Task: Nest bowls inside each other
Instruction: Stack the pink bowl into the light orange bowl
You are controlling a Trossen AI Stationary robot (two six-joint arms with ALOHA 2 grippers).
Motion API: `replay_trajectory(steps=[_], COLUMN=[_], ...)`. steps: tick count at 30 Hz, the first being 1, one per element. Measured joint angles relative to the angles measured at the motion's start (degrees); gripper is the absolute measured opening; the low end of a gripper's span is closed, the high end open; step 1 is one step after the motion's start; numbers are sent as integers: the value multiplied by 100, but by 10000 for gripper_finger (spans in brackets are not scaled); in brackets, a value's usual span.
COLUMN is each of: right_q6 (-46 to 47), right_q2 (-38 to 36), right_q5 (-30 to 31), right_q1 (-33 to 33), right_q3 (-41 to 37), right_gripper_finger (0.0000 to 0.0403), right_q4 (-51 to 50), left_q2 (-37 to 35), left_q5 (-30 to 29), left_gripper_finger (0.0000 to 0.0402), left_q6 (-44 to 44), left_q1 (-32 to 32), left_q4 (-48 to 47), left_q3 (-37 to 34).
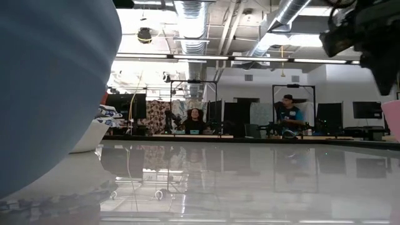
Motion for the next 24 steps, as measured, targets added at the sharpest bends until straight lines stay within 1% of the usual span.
replay_trajectory(steps=[3, 6, 9, 13, 18, 24], right_q6=[217, 685, 1083, 1266, 1424, 1325], right_q2=[-2, -2, -2, -2, -2, 0], right_q5=[44, 62, 71, 291, 321, 192], right_q1=[353, 671, 966, 1217, 1237, 1091], right_q3=[0, 0, 0, 0, -168, -651], right_gripper_finger=[209, 224, 229, 227, 226, 225], right_q4=[-131, -419, -626, -719, -719, -64], left_q2=[-2, -2, -2, -2, -2, -2], left_q5=[-6, -6, -6, -47, -44, -44], left_gripper_finger=[178, 197, 214, 224, 224, 224], left_q6=[70, 55, 21, -37, -91, -103], left_q1=[2, 2, 2, 2, 2, 2], left_q4=[92, 90, 90, 91, 86, 49], left_q3=[0, -2, -2, -2, -2, -2])
